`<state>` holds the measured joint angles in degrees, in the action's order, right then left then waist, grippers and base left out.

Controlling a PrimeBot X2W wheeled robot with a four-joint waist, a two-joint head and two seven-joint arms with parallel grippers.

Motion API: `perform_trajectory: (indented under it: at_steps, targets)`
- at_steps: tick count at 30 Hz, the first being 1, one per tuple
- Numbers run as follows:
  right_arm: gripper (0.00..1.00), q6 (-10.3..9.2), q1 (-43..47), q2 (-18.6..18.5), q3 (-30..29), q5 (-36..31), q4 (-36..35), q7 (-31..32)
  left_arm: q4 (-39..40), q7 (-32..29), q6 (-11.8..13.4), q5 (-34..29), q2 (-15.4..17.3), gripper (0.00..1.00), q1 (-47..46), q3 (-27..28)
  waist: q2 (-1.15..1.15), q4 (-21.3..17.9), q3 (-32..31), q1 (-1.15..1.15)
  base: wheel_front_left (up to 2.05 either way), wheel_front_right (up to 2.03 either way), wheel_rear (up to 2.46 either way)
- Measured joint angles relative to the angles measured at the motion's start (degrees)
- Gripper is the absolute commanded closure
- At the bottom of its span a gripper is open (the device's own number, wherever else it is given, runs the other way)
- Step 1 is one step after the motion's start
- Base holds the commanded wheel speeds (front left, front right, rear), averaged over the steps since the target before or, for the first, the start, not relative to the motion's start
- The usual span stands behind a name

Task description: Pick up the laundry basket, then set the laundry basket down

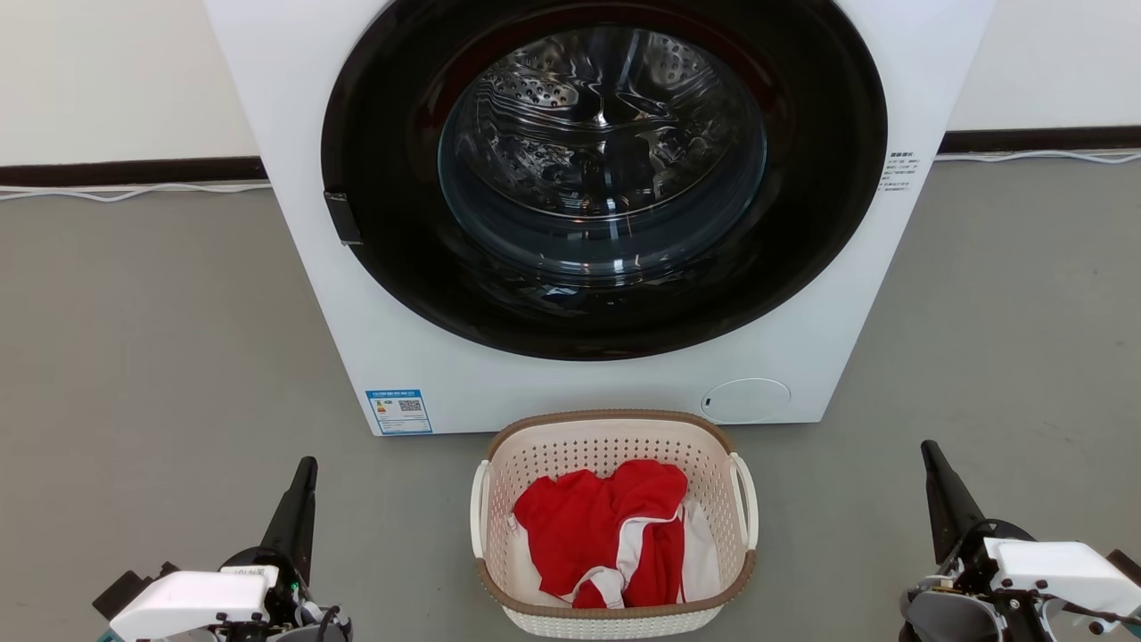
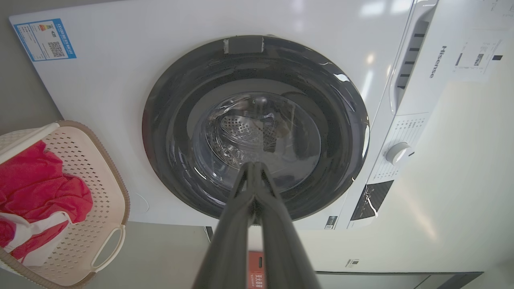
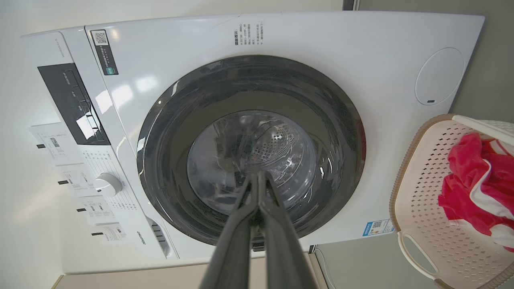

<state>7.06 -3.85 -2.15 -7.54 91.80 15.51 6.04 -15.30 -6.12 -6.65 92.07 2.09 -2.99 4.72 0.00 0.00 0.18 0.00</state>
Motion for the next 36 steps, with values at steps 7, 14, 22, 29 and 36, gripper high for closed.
perform_trajectory:
  at_steps: [7, 14, 22, 29, 36]
  targets:
    - [1.0, 0.0, 0.0, 0.0, 0.0, 0.0, 0.0, 0.0, 0.0, 0.0, 0.0, 0.0, 0.0, 1.0, 0.0, 0.0, 0.0, 0.0, 0.0, 0.0, 0.0, 0.0, 0.0]
    - [1.0, 0.0, 0.0, 0.0, 0.0, 0.0, 0.0, 0.0, 0.0, 0.0, 0.0, 0.0, 0.0, 1.0, 0.0, 0.0, 0.0, 0.0, 0.0, 0.0, 0.0, 0.0, 0.0]
    - [1.0, 0.0, 0.0, -0.01, 0.0, 0.0, 0.0, 0.0, 0.0, 0.0, 0.0, 0.0, 0.0, 1.0, 0.0, 0.0, 0.0, 0.0, 0.0, 0.0, 0.0, 0.0, 0.0]
    - [1.0, 0.0, 0.0, -0.01, 0.0, 0.0, 0.0, 0.0, 0.0, 0.0, 0.0, 0.0, 0.0, 1.0, 0.0, 0.0, 0.0, 0.0, 0.0, 0.0, 0.0, 0.0, 0.0]
    - [1.0, 0.0, 0.0, -0.01, 0.0, 0.0, 0.0, 0.0, 0.0, 0.0, 0.0, 0.0, 0.0, 1.0, 0.0, 0.0, 0.0, 0.0, 0.0, 0.0, 0.0, 0.0, 0.0]
